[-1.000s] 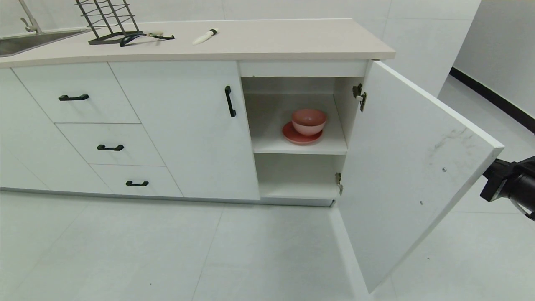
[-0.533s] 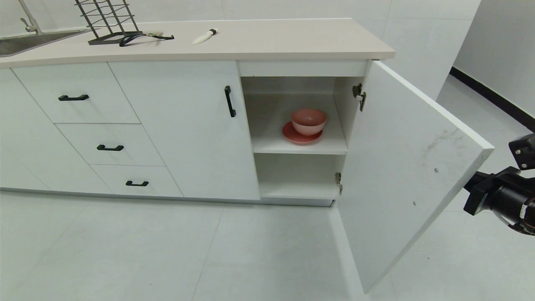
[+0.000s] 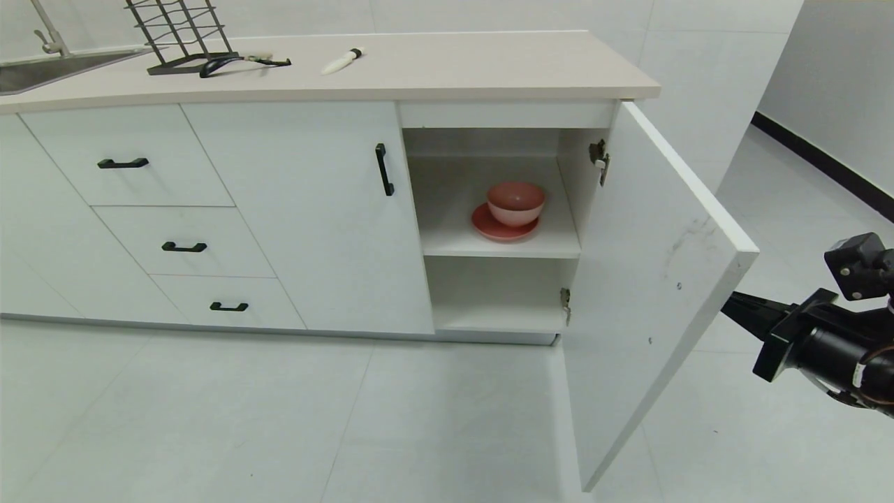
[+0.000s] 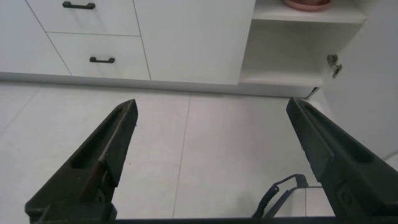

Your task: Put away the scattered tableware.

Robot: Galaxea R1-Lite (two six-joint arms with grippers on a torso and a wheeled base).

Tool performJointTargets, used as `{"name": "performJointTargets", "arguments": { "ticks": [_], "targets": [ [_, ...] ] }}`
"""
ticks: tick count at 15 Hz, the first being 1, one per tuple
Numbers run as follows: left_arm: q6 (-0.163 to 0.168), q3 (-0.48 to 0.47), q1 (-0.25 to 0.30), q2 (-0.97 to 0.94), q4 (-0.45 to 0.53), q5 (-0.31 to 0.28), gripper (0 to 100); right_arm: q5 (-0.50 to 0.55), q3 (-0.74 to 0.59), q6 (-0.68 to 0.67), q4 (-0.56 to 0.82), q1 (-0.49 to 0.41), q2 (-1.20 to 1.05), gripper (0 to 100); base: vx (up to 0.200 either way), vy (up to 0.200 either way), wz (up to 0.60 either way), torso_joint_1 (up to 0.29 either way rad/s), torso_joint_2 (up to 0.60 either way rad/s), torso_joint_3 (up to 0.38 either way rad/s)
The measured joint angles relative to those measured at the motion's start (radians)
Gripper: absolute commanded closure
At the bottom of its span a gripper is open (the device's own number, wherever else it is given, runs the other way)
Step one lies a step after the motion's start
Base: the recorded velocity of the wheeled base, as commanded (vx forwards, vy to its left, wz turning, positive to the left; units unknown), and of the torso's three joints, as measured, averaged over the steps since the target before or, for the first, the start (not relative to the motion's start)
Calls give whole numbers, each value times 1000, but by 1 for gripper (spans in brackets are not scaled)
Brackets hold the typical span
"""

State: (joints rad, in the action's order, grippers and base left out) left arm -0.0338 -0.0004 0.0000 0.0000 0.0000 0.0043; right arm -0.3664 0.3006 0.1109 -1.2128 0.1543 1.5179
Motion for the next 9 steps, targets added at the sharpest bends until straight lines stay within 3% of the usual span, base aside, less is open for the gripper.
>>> {"name": "performJointTargets", "arguments": {
  "ticks": [9],
  "targets": [
    [0, 0, 0, 0, 0, 0, 0, 1, 57, -1, 5, 115, 55, 100, 0, 0, 0, 0, 0, 0]
  ]
}}
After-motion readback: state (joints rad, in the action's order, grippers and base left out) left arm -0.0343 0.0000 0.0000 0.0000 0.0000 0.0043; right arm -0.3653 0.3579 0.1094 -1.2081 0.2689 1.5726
